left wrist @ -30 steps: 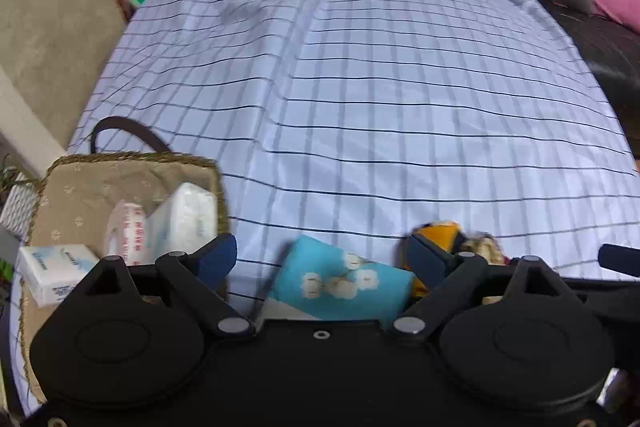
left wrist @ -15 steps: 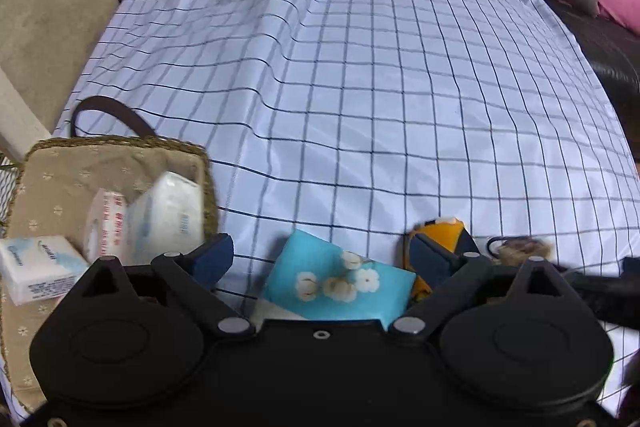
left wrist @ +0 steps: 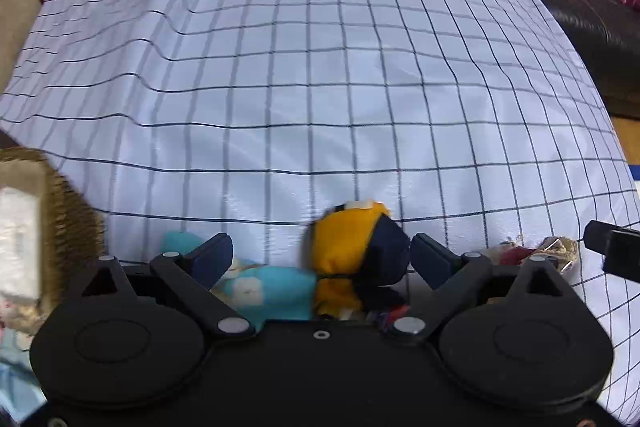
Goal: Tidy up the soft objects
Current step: 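Grasp the yellow-and-navy plush with the left tool while the right tool reaches the lace pouch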
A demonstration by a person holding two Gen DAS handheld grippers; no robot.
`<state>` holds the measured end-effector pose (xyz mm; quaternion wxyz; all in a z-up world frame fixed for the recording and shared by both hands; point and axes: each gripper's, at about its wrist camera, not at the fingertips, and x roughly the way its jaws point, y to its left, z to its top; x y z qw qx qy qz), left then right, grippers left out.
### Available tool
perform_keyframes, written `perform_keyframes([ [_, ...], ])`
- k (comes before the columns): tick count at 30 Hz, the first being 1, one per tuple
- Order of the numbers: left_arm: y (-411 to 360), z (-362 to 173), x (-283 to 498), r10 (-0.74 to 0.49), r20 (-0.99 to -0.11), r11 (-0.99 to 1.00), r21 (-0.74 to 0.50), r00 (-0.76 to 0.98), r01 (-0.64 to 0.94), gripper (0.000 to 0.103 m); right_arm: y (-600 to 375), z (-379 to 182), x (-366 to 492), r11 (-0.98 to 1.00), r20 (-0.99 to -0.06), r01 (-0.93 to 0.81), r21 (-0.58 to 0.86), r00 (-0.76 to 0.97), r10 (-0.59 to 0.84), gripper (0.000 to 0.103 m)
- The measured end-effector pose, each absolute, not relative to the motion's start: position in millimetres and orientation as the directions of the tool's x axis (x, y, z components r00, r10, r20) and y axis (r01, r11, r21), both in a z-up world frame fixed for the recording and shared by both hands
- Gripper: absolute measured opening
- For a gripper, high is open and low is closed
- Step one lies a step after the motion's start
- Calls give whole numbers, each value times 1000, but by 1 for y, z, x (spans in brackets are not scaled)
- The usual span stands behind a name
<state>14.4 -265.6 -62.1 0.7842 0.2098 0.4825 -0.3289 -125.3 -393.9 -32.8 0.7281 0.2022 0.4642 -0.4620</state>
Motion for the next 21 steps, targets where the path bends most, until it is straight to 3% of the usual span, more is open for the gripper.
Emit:
perform_keyframes([
  [10, -296, -102, 8, -241, -933, 675, 37, 268, 737, 91, -399, -35, -129, 504, -872, 857, -106, 164, -462, 90],
  [11, -297, -105, 7, -240, -934, 672, 36, 264, 739, 87, -399, -35, -129, 503, -872, 858, -103, 165, -461, 90],
  [12, -298, -108, 4, -240, -935, 666, 36, 260, 745, 76, -400, -35, -130, 501, -872, 859, -100, 167, -460, 90],
  [16, -301, -112, -5, -247, -927, 647, 61, 284, 760, 49, -400, -34, -132, 492, -872, 866, -86, 174, -458, 90],
  [18, -299, -108, -6, -249, -918, 648, 80, 310, 757, 45, -401, -33, -132, 492, -870, 867, -74, 185, -456, 91],
  [21, -291, -102, 2, -277, -920, 682, 15, 277, 732, 44, -399, -32, -132, 493, -868, 868, -67, 193, -457, 92],
])
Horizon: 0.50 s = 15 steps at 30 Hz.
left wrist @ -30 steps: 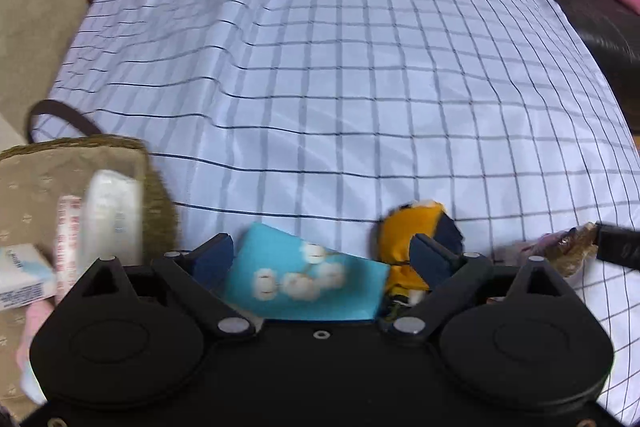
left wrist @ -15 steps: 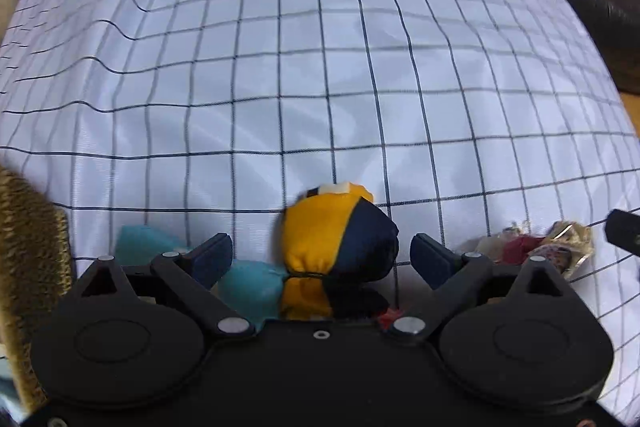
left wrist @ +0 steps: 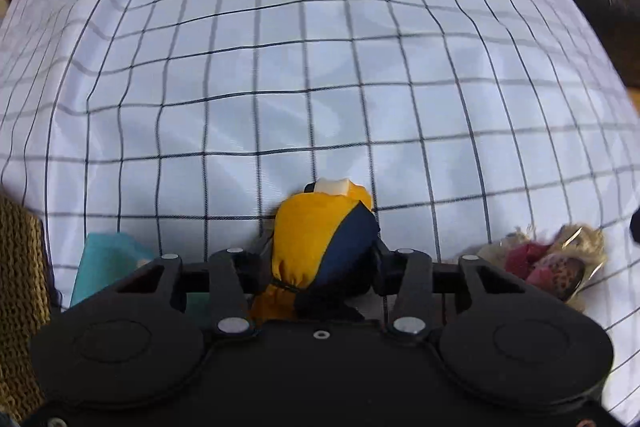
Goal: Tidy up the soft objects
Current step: 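Grasp the yellow-and-navy plush with the left tool while the right tool reaches the lace pouch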
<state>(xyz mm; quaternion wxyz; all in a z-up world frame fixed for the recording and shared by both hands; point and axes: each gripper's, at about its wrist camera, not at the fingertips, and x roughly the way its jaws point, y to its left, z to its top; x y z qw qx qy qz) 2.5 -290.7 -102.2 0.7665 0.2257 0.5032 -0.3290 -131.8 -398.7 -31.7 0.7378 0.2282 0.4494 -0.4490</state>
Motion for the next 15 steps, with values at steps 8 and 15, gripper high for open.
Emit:
perform_keyframes([
  [8, -273, -73, 15, -336, -899, 725, -56, 282, 686, 44, -383, -28, -122, 546, -835, 833, -84, 241, -495, 102],
  [15, -256, -47, 19, -369, -878, 748, -86, 305, 658, 44, -364, -45, -99, 663, -861, 742, -97, 271, -430, 102],
])
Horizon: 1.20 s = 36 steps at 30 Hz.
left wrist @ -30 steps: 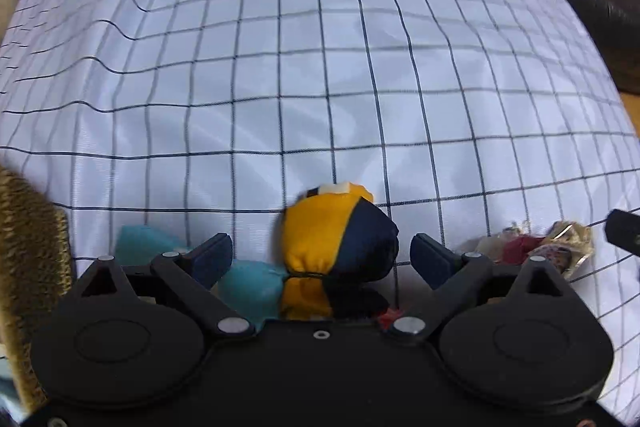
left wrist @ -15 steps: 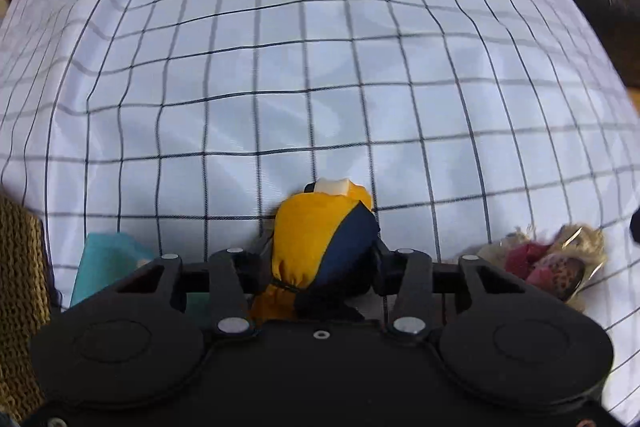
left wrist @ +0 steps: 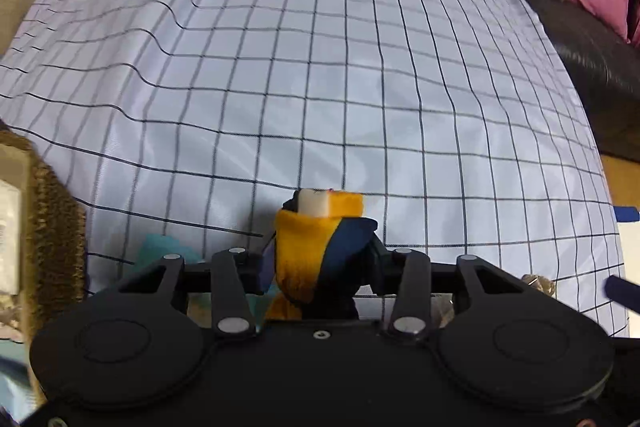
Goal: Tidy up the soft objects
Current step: 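Grasp the yellow-and-navy plush with the left tool while the right tool reaches the lace pouch, then close the right tool on the lace pouch with red ribbon and lift it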
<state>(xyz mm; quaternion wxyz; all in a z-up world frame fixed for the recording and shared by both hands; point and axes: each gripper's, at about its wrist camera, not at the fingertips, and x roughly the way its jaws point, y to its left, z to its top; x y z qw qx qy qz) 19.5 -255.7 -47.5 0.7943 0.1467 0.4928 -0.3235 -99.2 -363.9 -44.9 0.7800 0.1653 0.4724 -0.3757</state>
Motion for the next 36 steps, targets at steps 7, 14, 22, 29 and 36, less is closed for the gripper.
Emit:
perform_keyframes([
  [7, -250, -42, 26, -392, -871, 737, -104, 297, 668, 44, -360, -66, -86, 702, -890, 693, -164, 203, -408, 101],
  [14, -245, -34, 28, -417, -859, 736, -129, 296, 664, 44, -386, -75, -104, 643, -911, 739, -200, 102, -400, 100],
  [22, -248, -37, 34, -436, -851, 738, -151, 293, 658, 44, -390, -73, -109, 616, -896, 754, -228, 84, -436, 101],
  [29, -280, -54, 35, -451, -839, 706, -126, 304, 697, 52, -381, -68, -107, 638, -878, 729, -249, 108, -467, 101],
  [36, -282, -63, 33, -431, -857, 680, -104, 281, 726, 77, -382, -60, -108, 646, -876, 734, -210, 152, -457, 101],
])
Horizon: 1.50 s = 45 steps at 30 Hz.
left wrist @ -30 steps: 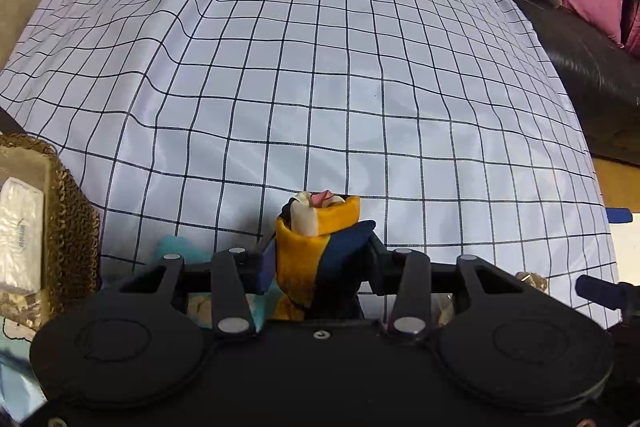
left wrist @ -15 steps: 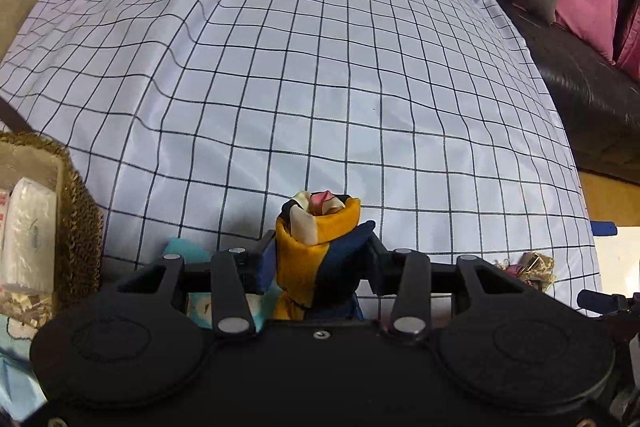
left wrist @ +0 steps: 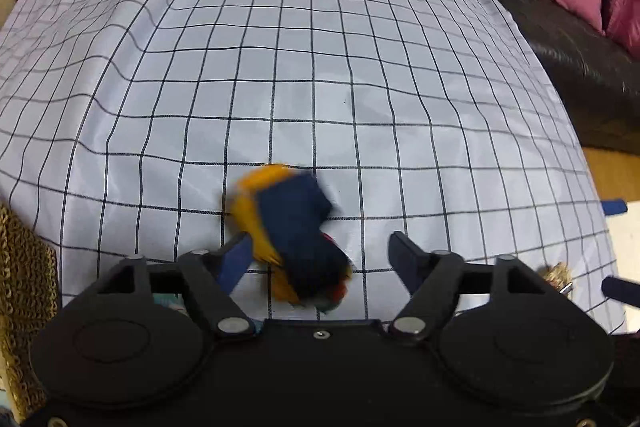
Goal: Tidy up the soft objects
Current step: 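Close the right tool on the lace pouch with red ribbon and lift it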
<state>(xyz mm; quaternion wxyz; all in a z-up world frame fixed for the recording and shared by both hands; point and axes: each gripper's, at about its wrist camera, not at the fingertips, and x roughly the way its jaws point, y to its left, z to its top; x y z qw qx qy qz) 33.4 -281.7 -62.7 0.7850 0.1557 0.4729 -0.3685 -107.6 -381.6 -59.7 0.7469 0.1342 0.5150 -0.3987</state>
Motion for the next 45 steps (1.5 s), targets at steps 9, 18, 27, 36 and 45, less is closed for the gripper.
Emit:
perform_keyframes([
  [9, -290, -79, 39, -377, -877, 724, -77, 299, 686, 86, -388, -59, -114, 640, -887, 751, -164, 172, -429, 101],
  [18, -281, -71, 50, -400, -868, 754, -130, 293, 643, 87, -390, -69, -113, 650, -905, 749, -134, 174, -387, 101],
  [27, -273, -77, 59, -335, -900, 777, -96, 279, 622, 87, -397, -58, -118, 626, -896, 774, -96, 207, -393, 101],
  [36, -294, -103, 43, -300, -926, 753, -84, 227, 653, 86, -404, -43, -129, 631, -889, 775, -43, 258, -378, 101],
  [45, -298, -109, 37, -301, -919, 761, -71, 254, 645, 46, -395, -67, -129, 708, -913, 700, -95, 222, -342, 102],
])
